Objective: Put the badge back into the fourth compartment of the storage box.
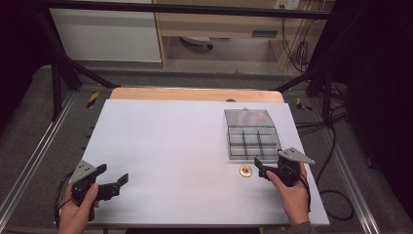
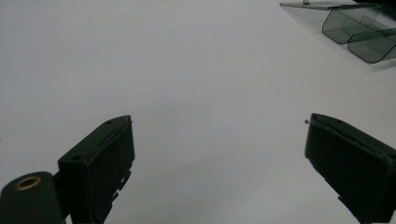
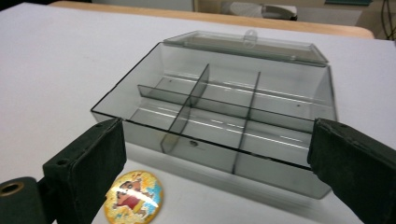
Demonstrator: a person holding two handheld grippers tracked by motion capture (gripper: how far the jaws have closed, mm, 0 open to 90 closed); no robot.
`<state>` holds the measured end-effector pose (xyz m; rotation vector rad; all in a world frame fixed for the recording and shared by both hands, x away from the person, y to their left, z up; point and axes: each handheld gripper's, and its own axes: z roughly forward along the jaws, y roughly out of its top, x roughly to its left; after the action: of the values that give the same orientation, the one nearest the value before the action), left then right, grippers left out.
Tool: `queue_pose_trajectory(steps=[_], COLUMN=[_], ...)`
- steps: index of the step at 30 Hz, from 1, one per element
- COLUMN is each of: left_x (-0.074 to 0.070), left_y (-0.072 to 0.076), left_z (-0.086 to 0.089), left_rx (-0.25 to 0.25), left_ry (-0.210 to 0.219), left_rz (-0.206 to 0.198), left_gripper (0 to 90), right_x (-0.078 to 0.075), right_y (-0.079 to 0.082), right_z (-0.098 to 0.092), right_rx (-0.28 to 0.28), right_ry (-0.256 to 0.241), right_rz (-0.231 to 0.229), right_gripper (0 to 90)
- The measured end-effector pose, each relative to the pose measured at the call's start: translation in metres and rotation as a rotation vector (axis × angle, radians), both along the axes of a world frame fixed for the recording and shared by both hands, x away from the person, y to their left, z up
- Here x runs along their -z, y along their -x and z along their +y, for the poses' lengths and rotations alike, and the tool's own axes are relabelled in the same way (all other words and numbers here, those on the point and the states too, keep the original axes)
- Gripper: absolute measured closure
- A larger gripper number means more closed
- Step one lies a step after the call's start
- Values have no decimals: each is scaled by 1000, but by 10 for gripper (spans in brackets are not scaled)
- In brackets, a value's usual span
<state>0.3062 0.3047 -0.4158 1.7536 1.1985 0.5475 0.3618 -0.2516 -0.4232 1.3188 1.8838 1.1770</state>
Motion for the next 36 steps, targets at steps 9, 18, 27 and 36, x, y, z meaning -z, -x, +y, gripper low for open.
queue_pose_trajectory(steps=[9, 18, 27, 36], left_x=[0, 1, 1, 2], left_y=[0, 0, -1, -1], left_z=[0, -1, -1, -1], left_rx=[1, 3, 1, 2], left_ry=[-1, -4, -11, -11], left_rz=[5, 13, 19, 22], left_gripper=[85, 85, 86, 87], right_x=[-1, 3, 12, 23], right_y=[4, 9, 8, 2], right_z=[15, 28, 31, 37], right_rx=[-53, -86, -107, -128], right_ry=[20, 51, 60, 101], right_rz=[34, 70, 156, 233], right_gripper=[58, 73, 148, 256])
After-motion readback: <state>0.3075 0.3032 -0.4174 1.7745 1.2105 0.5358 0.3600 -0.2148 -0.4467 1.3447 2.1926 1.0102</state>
